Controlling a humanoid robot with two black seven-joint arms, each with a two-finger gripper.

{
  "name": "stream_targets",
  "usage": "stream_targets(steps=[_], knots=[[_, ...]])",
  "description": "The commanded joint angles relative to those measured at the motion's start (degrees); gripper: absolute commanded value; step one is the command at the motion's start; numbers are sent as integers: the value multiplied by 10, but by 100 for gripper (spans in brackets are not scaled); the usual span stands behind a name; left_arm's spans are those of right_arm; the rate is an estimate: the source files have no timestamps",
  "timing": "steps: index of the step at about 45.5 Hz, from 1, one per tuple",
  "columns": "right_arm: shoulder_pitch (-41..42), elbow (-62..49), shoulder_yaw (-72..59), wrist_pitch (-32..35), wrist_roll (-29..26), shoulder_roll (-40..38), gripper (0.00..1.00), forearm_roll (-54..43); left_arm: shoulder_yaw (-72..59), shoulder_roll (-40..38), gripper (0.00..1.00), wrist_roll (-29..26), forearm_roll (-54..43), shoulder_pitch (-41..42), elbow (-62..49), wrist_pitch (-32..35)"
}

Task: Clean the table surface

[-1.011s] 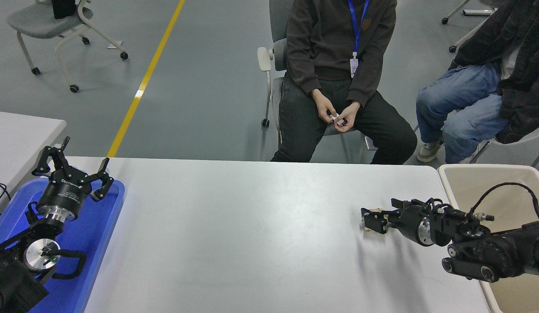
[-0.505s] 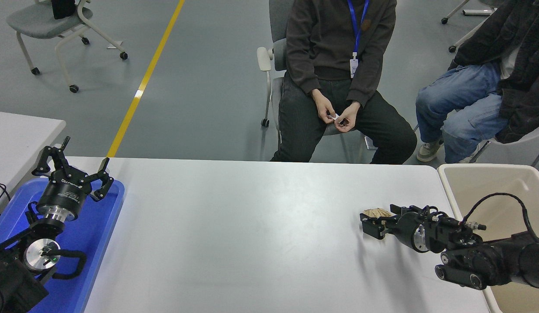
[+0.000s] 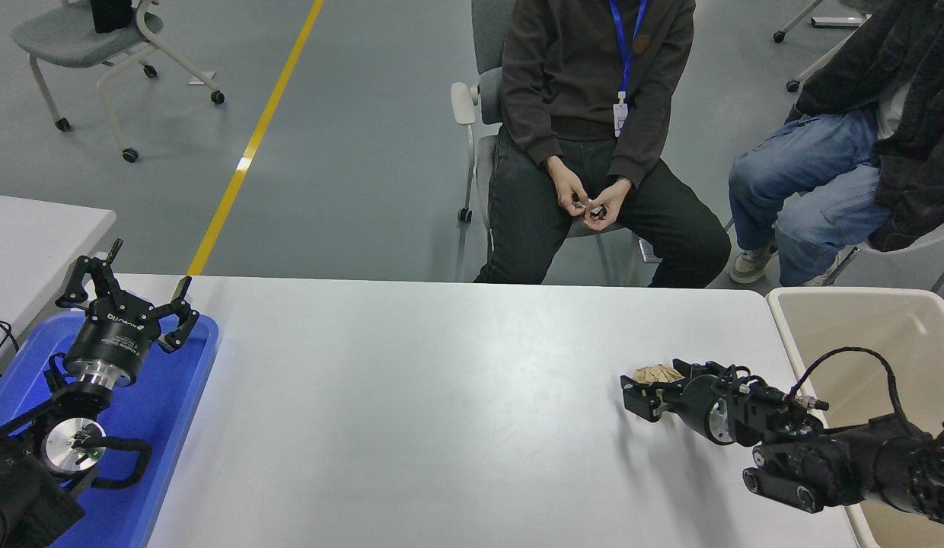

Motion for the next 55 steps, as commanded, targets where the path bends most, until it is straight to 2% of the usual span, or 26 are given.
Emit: stream_targets(steps=[1, 38, 49, 55], knots=[[-5, -8, -5, -7, 16, 5, 98, 1, 0, 0, 100, 0, 0, 0, 0, 0], [-45, -50, -9, -43, 43, 6, 97, 0, 0, 0, 100, 0, 0, 0, 0, 0], [-46, -55, -10, -46, 44, 6, 71, 0, 0, 0, 100, 0, 0, 0, 0, 0], [-46, -56, -9, -45, 43, 6, 50, 1, 0, 0, 100, 0, 0, 0, 0, 0]])
